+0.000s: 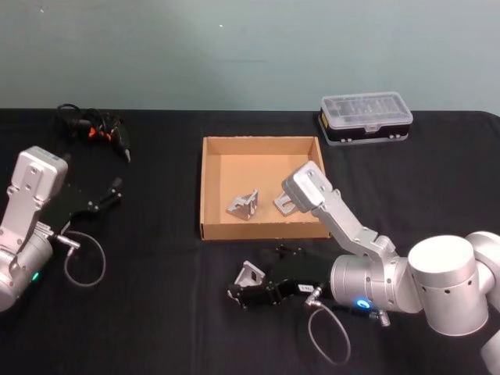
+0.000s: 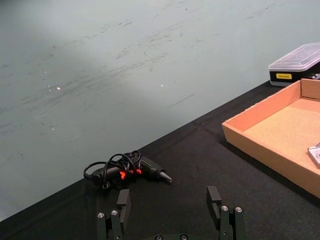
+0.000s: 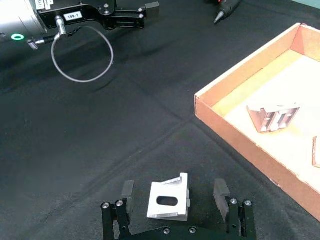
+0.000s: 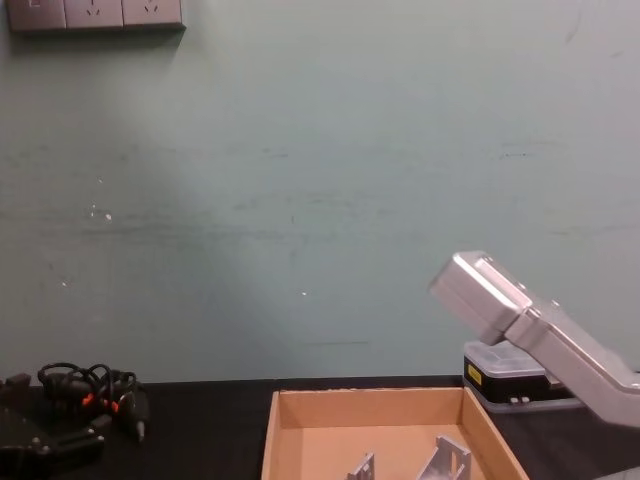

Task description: Use one hand to pick up the angle iron from the table and place it into the box.

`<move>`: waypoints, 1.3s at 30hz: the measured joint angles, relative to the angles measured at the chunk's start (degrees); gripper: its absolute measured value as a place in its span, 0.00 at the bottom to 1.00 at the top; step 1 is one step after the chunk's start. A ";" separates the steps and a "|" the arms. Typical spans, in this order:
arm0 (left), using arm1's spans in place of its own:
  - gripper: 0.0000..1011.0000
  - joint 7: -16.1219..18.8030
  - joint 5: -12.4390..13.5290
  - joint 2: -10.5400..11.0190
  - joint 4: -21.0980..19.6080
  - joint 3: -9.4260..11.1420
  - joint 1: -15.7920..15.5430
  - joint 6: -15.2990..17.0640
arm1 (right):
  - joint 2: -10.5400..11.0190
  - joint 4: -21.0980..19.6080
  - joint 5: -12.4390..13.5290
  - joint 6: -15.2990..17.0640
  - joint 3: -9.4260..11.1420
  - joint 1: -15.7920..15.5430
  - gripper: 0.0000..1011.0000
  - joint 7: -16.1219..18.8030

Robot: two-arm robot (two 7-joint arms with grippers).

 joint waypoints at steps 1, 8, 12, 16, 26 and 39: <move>0.99 0.00 0.00 0.00 0.00 0.00 0.00 0.00 | 0.01 0.03 -0.12 -0.02 -0.07 0.01 0.99 0.03; 0.99 0.00 0.00 0.00 0.00 0.00 0.00 0.00 | 0.03 0.08 -0.53 -0.28 -0.20 -0.08 0.87 0.15; 0.99 0.00 0.00 0.00 0.00 0.00 0.00 0.00 | 0.16 0.15 -0.85 -0.58 -0.26 -0.18 0.77 0.28; 0.99 0.00 0.00 0.00 0.00 0.00 0.00 0.00 | 0.36 0.12 -1.19 -1.08 -0.27 -0.44 0.65 0.42; 0.99 0.00 0.00 0.00 0.00 0.00 0.00 0.00 | 0.57 0.09 -1.97 -2.02 -0.21 -0.83 0.31 0.70; 0.99 0.00 0.00 0.00 0.00 0.00 0.00 0.00 | 0.69 -0.32 -3.19 -2.99 0.05 -1.30 0.07 0.76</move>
